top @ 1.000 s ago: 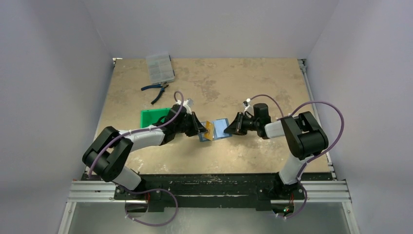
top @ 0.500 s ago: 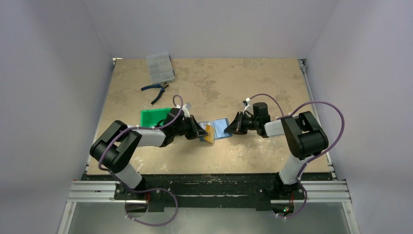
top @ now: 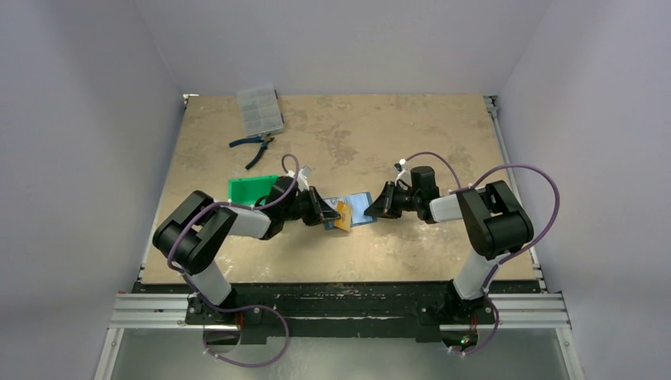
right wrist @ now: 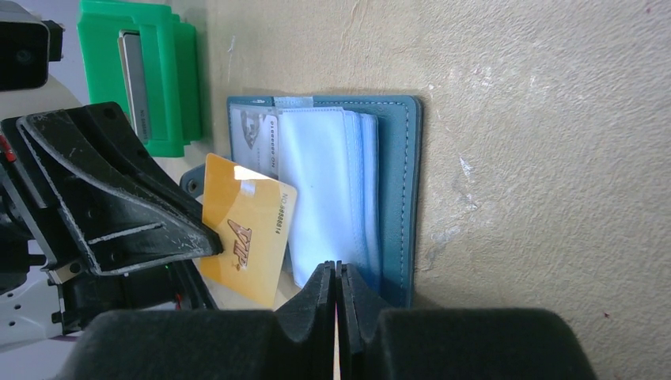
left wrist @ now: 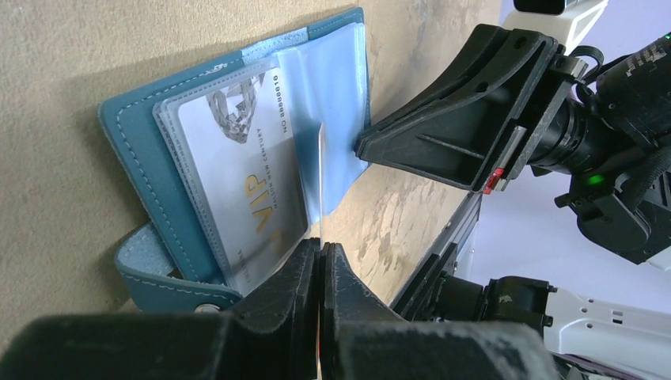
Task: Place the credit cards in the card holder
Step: Insert the credit card into the card holder.
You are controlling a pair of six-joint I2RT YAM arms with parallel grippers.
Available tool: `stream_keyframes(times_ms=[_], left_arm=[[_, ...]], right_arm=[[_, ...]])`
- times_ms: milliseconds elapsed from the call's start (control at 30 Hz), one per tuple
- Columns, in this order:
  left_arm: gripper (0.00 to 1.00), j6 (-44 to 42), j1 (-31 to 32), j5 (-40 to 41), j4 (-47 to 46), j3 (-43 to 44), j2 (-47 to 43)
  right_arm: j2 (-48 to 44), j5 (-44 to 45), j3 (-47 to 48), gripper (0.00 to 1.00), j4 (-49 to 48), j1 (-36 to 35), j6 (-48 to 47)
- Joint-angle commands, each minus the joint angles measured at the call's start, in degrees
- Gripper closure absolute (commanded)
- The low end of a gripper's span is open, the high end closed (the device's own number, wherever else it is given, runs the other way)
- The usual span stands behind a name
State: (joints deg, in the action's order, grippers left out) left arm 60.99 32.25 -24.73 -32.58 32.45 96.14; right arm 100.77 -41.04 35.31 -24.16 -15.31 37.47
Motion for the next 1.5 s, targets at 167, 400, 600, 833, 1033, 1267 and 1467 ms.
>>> stream_keyframes(times_ms=[167,400,600,833,1033,1267,1467], left_arm=[[1.00,1.0,-0.4,-0.1,-6.8,0.8,3.1],[1.00,2.4,-0.3,1.5,-9.9,0.8,4.8],[1.00,2.6,-0.3,3.6,-10.8,0.8,5.9],[1.00,4.4,-0.3,3.9,-15.5,0.8,9.0],[1.00,4.4,-0.3,6.7,-16.3,-0.4,8.5],[1.00,5.2,0.1,8.9,-18.3,-1.3,8.0],[1.00,6.2,1.3,9.2,-19.7,-1.1,8.6]], right_arm=[[0.8,4.8,0.2,0.91,1.9,0.0,-2.2],[1.1,4.4,0.0,0.91,1.4,0.0,-2.0],[1.4,4.3,-0.1,0.91,1.1,0.0,-1.9],[1.4,4.2,-0.3,0.91,0.9,-0.1,-1.9],[1.4,4.1,-0.4,0.91,0.8,-0.1,-1.9],[1.4,4.0,-0.4,0.91,0.7,-0.2,-1.9],[1.3,4.1,-0.5,0.92,0.7,-0.3,-1.8]])
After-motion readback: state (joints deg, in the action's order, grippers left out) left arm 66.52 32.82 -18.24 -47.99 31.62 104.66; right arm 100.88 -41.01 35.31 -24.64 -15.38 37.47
